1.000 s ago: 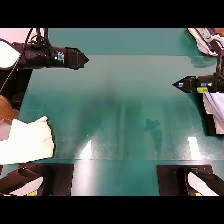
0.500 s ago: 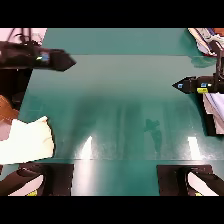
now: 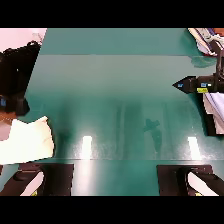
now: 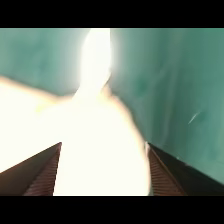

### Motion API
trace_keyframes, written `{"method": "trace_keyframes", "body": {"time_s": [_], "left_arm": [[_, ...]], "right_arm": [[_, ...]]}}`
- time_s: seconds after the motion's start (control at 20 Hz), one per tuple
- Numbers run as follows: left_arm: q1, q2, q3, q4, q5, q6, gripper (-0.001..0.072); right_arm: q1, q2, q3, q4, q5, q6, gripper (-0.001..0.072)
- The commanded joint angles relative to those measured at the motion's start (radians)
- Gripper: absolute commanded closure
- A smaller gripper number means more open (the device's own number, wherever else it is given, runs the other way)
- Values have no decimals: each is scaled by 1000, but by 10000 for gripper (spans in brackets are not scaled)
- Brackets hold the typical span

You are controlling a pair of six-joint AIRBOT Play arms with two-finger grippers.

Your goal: Fold the shirts.

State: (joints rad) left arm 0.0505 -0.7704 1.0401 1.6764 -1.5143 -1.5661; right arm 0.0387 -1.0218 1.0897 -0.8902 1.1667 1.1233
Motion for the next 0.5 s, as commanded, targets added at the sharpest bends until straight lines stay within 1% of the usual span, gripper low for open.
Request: {"method": "trace_keyframes", "body": {"time_s": [0.0,0.1,0.2,0.35,0.4,0.45], "left_arm": [[45,29,-256,63,51,-7,82],[45,29,-391,63,130,-22,82],[45,29,-494,62,188,-66,82],[45,30,-530,61,188,-104,85],[45,30,-525,60,177,-103,221],[45,30,-517,59,159,-103,518]], "right_arm": [[1,0,0,0,-8,0,696],[1,0,0,0,-8,0,696],[1,0,0,0,-8,0,696],[1,0,0,0,-13,0,696],[1,0,0,0,-13,0,696],[1,0,0,0,-13,0,696]]}}
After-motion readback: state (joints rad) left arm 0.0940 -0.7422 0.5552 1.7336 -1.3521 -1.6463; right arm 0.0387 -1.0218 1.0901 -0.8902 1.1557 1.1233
